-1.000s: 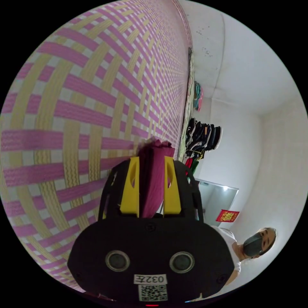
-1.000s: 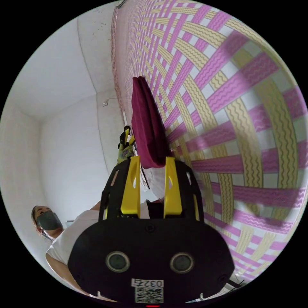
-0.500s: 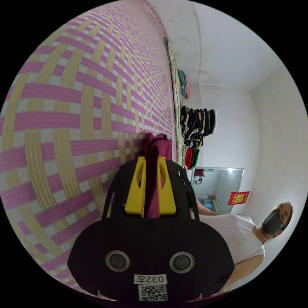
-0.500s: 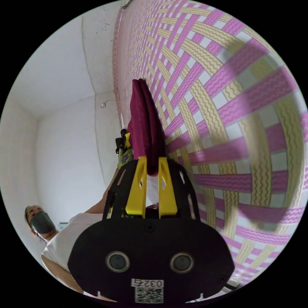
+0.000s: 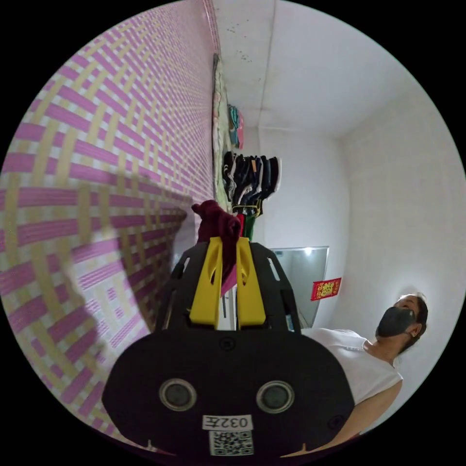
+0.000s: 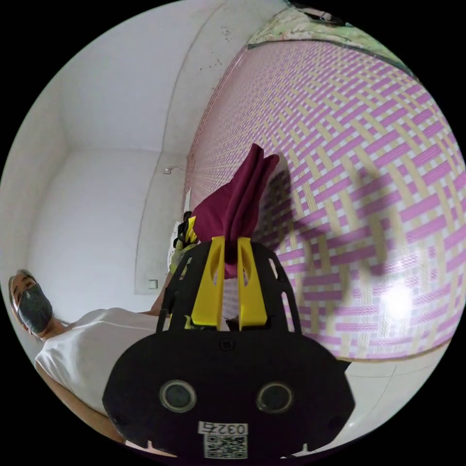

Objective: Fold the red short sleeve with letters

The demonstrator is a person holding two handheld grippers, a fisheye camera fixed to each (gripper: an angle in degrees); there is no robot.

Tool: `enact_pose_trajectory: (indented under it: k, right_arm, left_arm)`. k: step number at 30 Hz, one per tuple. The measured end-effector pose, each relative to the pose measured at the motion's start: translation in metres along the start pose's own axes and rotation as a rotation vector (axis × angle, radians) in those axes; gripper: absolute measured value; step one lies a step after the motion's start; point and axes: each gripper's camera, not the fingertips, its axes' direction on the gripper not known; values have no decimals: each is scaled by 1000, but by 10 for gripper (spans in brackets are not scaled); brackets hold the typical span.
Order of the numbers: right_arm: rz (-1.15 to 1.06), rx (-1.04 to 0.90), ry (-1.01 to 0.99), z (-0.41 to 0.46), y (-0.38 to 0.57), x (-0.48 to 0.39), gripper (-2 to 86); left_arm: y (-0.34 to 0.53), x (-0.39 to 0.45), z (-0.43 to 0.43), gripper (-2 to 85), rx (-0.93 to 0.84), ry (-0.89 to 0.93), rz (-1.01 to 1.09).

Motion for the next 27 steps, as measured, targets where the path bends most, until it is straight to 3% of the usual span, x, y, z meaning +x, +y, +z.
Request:
enact_pose_trajectory:
  k: [9, 17, 21, 24, 27]
  right_arm:
    - [-72, 238, 45, -180, 97, 13, 45]
    - [-314, 423, 130, -431, 140, 24, 46]
    - [-346, 500, 153, -530, 157, 34, 46]
    - [-293, 540, 188, -592, 170, 61, 46]
    - [-106, 547, 178, -626, 173, 135, 47]
  left_arm:
    - [-52, 129, 189, 3, -215, 54, 159]
    - [-132, 303, 451, 3, -342, 204, 349]
    - [-169, 358, 555, 4, -381, 235, 345]
    - [-199, 374, 629, 3, -399, 145, 288]
    - [-229, 345, 696, 4, -438, -67, 181]
